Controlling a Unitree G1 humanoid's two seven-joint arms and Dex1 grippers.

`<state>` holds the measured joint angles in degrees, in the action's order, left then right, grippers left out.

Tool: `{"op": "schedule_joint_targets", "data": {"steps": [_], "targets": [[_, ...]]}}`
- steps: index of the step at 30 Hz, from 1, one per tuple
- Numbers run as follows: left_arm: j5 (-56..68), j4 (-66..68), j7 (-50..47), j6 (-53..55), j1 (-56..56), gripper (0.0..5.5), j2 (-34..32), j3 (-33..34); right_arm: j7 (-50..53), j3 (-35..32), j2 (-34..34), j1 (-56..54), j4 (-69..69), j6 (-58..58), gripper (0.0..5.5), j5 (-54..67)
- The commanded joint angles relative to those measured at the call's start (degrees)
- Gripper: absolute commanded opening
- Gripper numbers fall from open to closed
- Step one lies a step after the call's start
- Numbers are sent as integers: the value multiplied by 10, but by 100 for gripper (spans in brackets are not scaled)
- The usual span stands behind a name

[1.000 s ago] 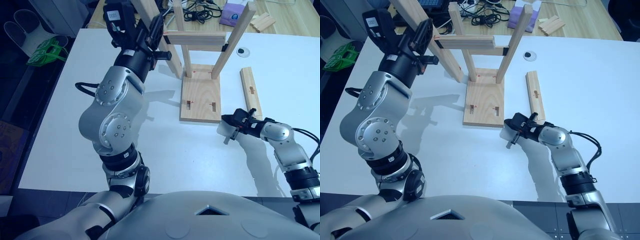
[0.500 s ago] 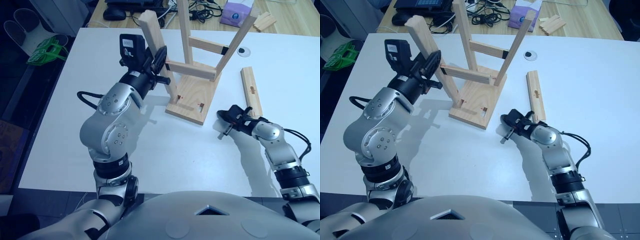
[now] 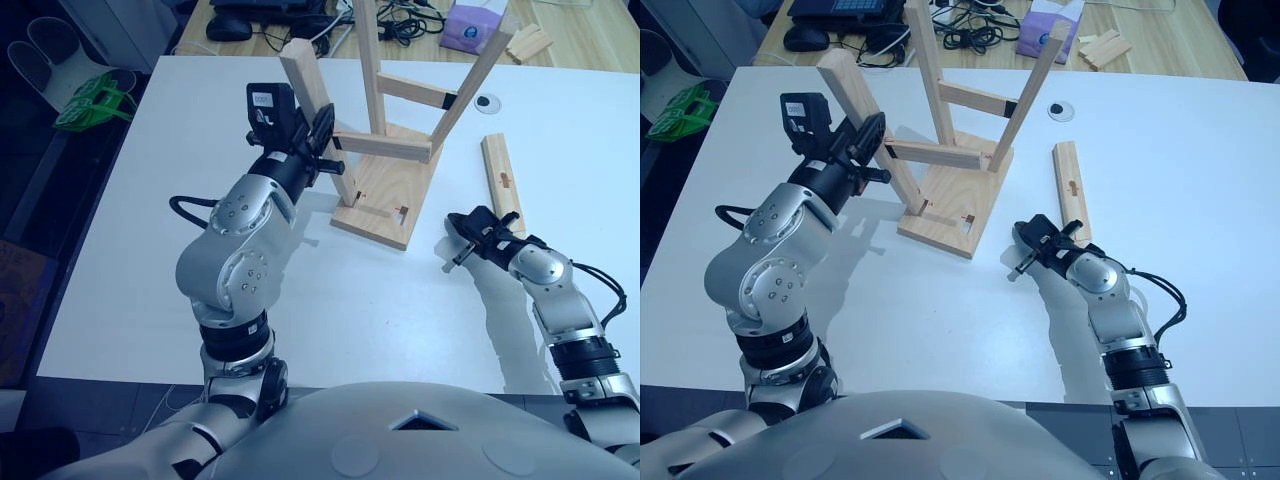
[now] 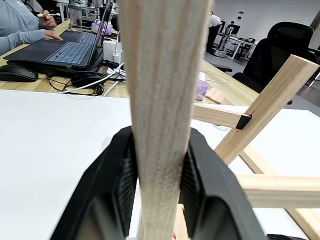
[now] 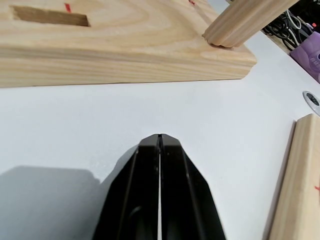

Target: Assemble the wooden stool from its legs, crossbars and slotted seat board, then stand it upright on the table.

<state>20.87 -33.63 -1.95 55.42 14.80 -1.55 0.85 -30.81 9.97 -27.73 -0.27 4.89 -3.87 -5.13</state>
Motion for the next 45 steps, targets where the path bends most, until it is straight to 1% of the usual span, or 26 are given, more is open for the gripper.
{"op": "schedule_joint_targets", "data": {"steps": [1,4,7,10,13,16,20,22,26,29,32,34,35,37,39,41,43,45], "targets": [[-3,12,-18,25,-13,103,22,-4,0,1,-2,-1,-3,-1,0,-8],[-9,40,-32,41,-3,103,32,5,3,1,3,7,-6,-2,0,-8],[-12,42,-28,30,-7,103,29,-2,3,-1,5,8,-10,-3,0,-8],[-33,43,-15,-15,-33,103,15,-35,2,2,2,11,-12,2,0,-12],[-46,54,-11,-38,-47,103,15,-63,-1,5,0,9,-13,6,0,-14],[-76,76,6,-88,-29,103,7,-119,-11,7,2,1,-17,6,0,-8],[-98,108,26,-173,-102,103,4,-147,-22,2,-7,-6,-9,8,0,-6],[-106,115,17,-175,-109,103,10,-146,-25,3,-12,-9,-3,14,0,-11],[-97,124,5,-176,-110,103,33,-111,-31,7,-15,-11,-1,22,0,-16],[-95,137,16,-197,-130,103,36,-109,-36,9,-21,-15,9,32,0,-21],[-82,154,-11,-93,-125,103,61,-99,-41,12,-24,-20,15,40,0,-24],[-94,155,-4,-111,-110,103,46,-112,-40,20,-27,-20,23,53,0,-36],[-105,151,8,-161,-114,103,35,-122,-39,20,-26,-19,25,55,0,-37],[-167,154,20,-259,-136,103,-9,-174,-37,19,-25,-18,30,59,0,-36],[-190,179,24,-301,-156,103,-16,-196,-38,17,-25,-20,33,61,0,-35],[-190,209,17,-308,-163,103,-3,-192,-39,16,-26,-24,37,62,0,-33],[-175,243,-2,-285,-157,103,22,-164,-40,16,-25,-26,37,62,0,-32],[-164,250,-8,-269,-150,103,35,-144,-42,18,-25,-26,36,63,0,-33]]}}
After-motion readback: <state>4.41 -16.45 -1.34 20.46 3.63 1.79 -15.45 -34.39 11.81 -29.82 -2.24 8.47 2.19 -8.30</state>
